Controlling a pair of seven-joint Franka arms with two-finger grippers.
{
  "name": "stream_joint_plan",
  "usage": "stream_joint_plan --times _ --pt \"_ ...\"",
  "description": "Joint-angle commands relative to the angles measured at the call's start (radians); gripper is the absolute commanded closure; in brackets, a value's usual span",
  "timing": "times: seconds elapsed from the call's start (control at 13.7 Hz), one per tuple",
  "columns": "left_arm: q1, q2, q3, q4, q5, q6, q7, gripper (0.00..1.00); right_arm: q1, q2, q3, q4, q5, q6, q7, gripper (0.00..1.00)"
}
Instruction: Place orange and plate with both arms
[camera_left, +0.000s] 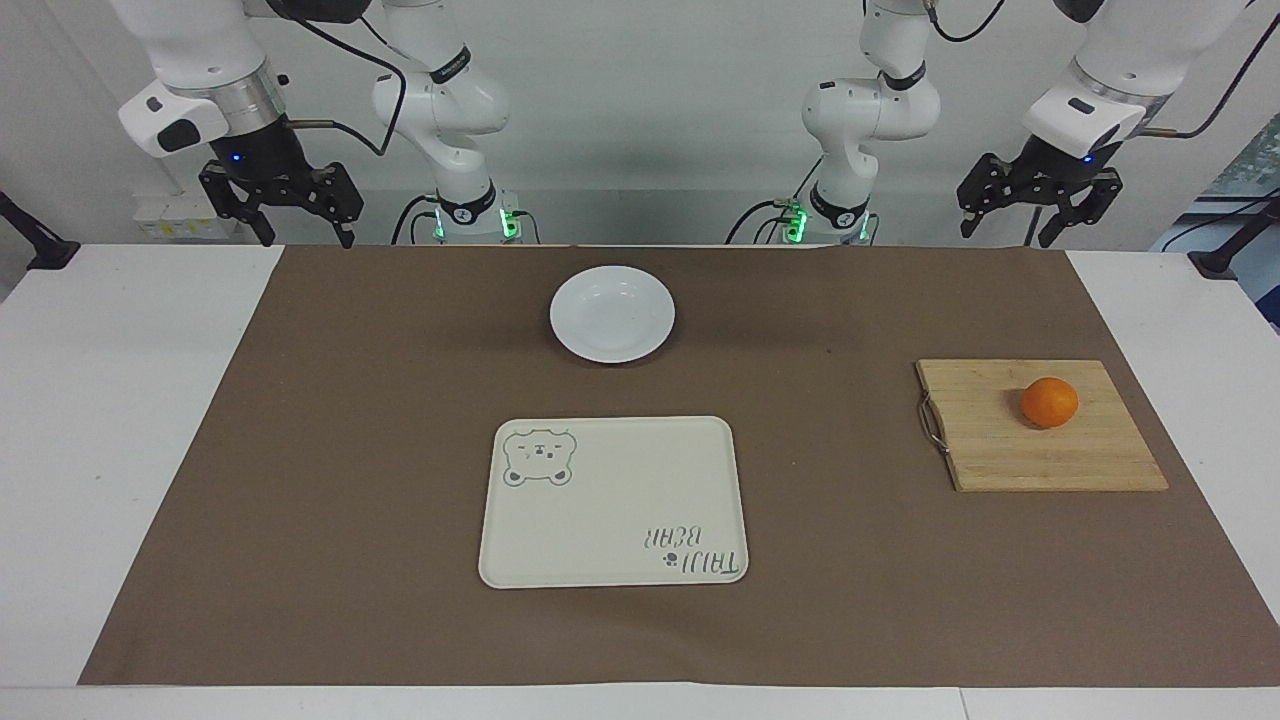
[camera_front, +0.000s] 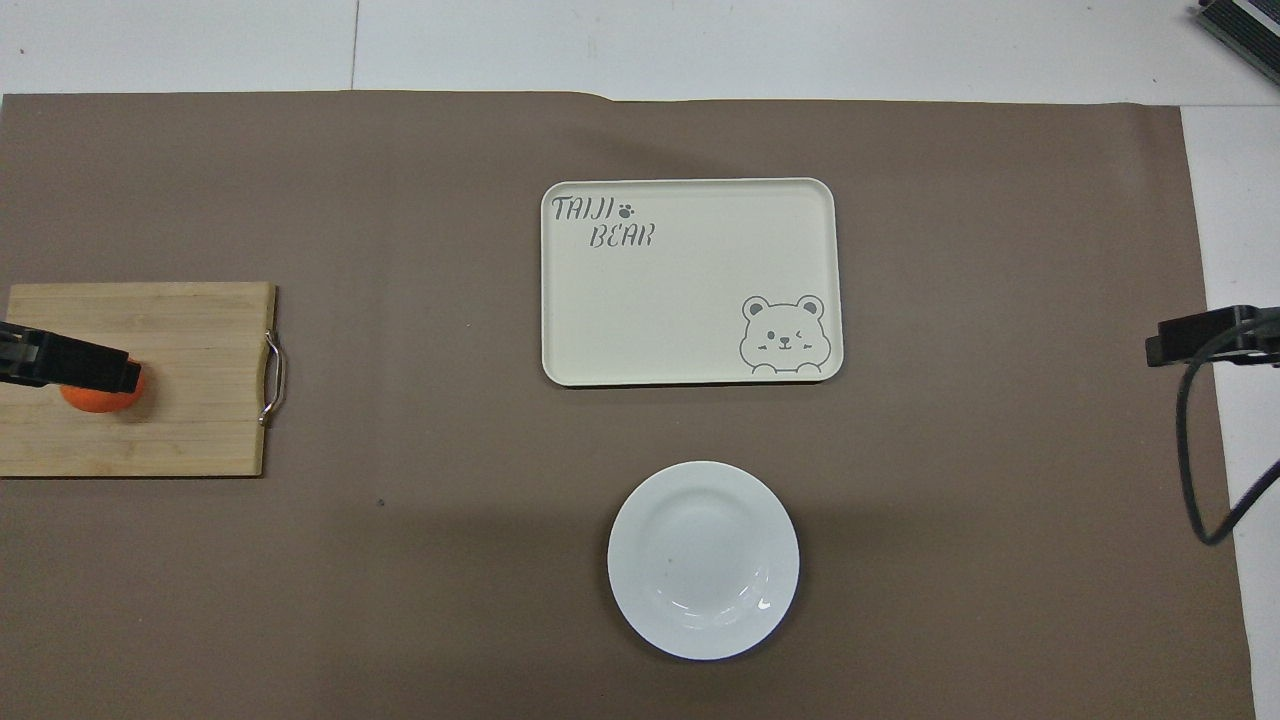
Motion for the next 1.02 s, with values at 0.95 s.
stream_joint_plan --times 0.95 --pt "0.145 0.048 0.017 -0.158 -0.011 0.297 0.146 0.0 -0.013 -0.022 0.001 -0.025 0.02 -0.003 0.03 0.0"
